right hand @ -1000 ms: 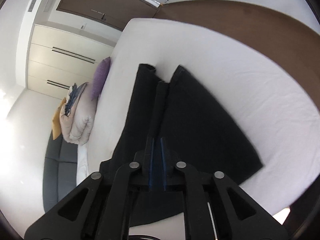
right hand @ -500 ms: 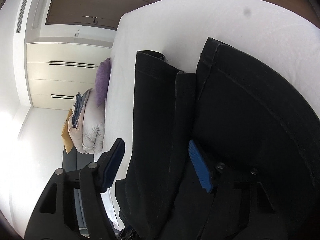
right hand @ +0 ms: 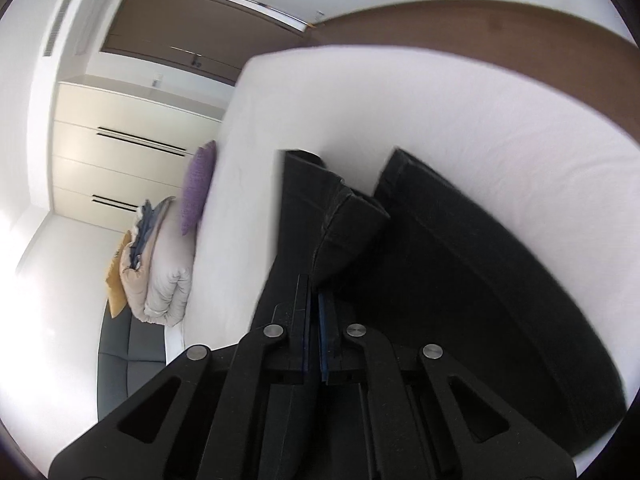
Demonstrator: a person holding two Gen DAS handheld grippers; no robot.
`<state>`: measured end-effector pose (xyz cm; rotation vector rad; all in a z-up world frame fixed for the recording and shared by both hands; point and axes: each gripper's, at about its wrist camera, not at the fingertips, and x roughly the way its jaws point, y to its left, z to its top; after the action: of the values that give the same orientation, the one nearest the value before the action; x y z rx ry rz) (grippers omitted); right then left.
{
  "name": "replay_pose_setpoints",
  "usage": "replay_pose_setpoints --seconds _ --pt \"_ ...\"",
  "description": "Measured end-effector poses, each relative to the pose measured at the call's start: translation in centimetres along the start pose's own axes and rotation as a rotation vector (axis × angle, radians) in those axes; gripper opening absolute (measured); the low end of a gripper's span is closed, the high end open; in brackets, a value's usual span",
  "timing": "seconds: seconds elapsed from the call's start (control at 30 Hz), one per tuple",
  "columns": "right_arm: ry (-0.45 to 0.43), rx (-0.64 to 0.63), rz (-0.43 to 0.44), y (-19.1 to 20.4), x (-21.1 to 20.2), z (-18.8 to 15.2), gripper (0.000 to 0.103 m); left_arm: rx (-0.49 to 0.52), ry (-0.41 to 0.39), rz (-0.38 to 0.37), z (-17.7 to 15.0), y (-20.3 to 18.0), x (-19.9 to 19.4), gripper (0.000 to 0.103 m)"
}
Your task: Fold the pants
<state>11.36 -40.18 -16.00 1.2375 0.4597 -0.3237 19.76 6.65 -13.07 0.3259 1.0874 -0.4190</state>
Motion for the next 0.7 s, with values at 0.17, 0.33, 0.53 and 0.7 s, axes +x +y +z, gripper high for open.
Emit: replay_pose_setpoints --seconds 0.17,0.33,0.53,0.7 --pt "-0.048 -0.014 -0.032 1.0 -6.4 -0.6 0.002 0.003 0.007 0.003 -0.1 0.0 0.1 0.072" --pt "-0.033 0.050 -0.153 -4.8 -10.1 -2.2 0.002 0.004 0.015 0.008 0.1 -0.3 0.3 0.073" --pt "-0.021 0.158 -0.048 -7.5 -8.3 -2.6 0.004 0.002 0.028 0.014 0.8 -0.8 0.3 0.073" --pt "-0.026 0.162 -0.040 -7.0 -8.0 -3.1 0.004 -0.001 0.035 0.015 1.3 -1.1 0.2 0.073"
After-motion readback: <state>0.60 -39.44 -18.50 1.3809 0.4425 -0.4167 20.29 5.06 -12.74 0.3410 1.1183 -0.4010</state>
